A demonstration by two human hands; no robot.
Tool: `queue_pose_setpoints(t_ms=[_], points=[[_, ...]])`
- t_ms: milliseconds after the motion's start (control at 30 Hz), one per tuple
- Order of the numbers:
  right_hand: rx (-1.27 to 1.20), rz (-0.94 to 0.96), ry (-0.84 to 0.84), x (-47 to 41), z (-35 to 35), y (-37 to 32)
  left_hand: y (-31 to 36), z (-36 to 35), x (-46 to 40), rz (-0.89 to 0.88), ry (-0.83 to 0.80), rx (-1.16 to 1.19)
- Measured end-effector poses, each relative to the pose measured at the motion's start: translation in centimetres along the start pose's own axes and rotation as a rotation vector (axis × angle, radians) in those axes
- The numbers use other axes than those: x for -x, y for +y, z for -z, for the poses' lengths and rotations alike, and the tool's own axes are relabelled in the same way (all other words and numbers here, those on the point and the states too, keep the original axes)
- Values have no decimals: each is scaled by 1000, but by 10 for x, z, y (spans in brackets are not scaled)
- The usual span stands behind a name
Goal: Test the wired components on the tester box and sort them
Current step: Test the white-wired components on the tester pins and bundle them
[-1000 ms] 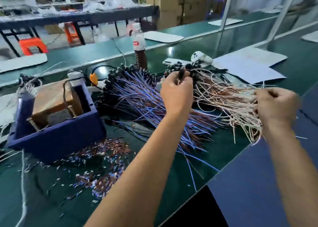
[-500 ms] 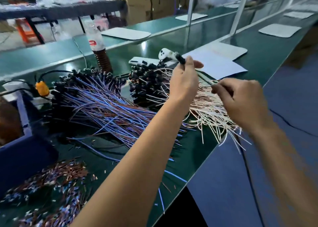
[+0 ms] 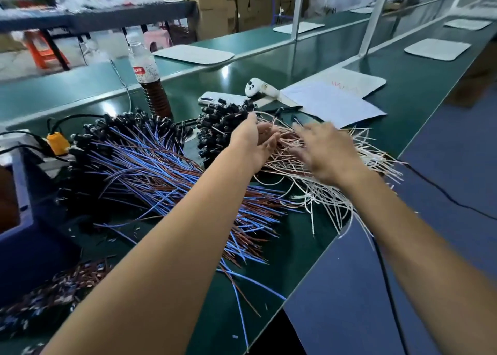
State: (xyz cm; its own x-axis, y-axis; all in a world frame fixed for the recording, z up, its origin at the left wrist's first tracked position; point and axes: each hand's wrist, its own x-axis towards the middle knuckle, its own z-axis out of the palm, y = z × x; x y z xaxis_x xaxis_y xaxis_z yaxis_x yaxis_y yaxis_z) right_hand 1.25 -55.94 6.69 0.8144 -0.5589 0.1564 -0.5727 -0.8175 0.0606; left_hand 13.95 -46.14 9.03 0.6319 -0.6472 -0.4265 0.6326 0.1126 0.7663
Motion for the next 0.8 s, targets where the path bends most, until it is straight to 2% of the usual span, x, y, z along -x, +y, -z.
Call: queue_pose_setpoints(t_ms=[33,100,267,467,600,800], points=[[7,4,-137,-2,-13,-5,-4,6,-1,4,3,7],[-35,-4,-226,-5,-33,-7,-10,14,2,11,-25,32],[-20,-6,-225,-6,-38,-7,-24,28,24,0,-140,79],[-40,-30,-194,0,-27,-16,-18,59,67,-29,-317,-31],[-143,-8,31,9,-8,-41,-6,95,104,-63,-381,-14],[-654,323,651,58,22,-173,6,187,184,-158,-422,-75]])
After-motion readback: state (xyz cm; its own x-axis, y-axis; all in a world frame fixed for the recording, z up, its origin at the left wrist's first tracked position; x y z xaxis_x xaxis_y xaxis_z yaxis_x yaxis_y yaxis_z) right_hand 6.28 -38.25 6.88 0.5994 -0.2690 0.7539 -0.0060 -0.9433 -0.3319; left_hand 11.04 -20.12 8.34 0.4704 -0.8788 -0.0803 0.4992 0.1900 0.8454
